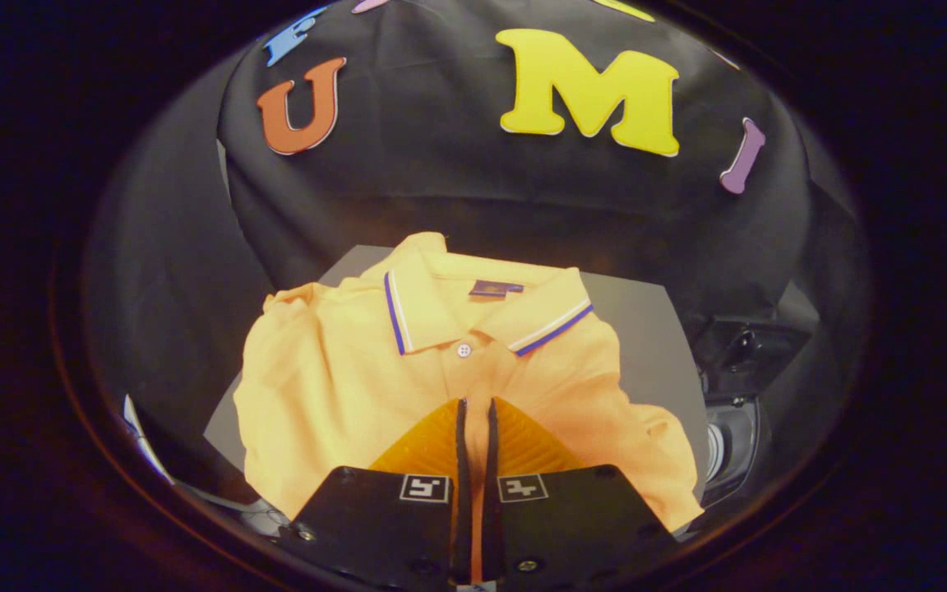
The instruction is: Put the clothes into the washing machine and then close the washing machine lid.
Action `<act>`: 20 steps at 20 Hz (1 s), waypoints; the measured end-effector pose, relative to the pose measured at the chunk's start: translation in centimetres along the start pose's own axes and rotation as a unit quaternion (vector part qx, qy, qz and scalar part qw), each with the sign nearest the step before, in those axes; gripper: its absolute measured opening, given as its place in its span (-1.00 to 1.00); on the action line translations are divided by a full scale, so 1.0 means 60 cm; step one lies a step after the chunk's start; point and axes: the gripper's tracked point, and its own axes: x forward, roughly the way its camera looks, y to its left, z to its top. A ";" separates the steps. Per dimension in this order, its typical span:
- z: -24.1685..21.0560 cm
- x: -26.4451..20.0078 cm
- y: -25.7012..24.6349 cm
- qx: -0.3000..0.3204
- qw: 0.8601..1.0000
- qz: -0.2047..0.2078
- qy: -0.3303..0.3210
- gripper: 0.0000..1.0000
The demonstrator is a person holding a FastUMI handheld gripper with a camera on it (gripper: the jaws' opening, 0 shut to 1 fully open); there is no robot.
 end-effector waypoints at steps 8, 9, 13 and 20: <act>0.068 -0.075 -0.007 0.039 0.992 0.094 -0.079 -0.86; 0.076 -0.087 -0.012 0.041 0.990 0.101 -0.089 -0.86; 0.095 -0.168 -0.059 0.059 0.983 0.115 -0.130 -0.86; 0.175 -0.309 -0.227 0.075 0.968 0.103 -0.215 -0.86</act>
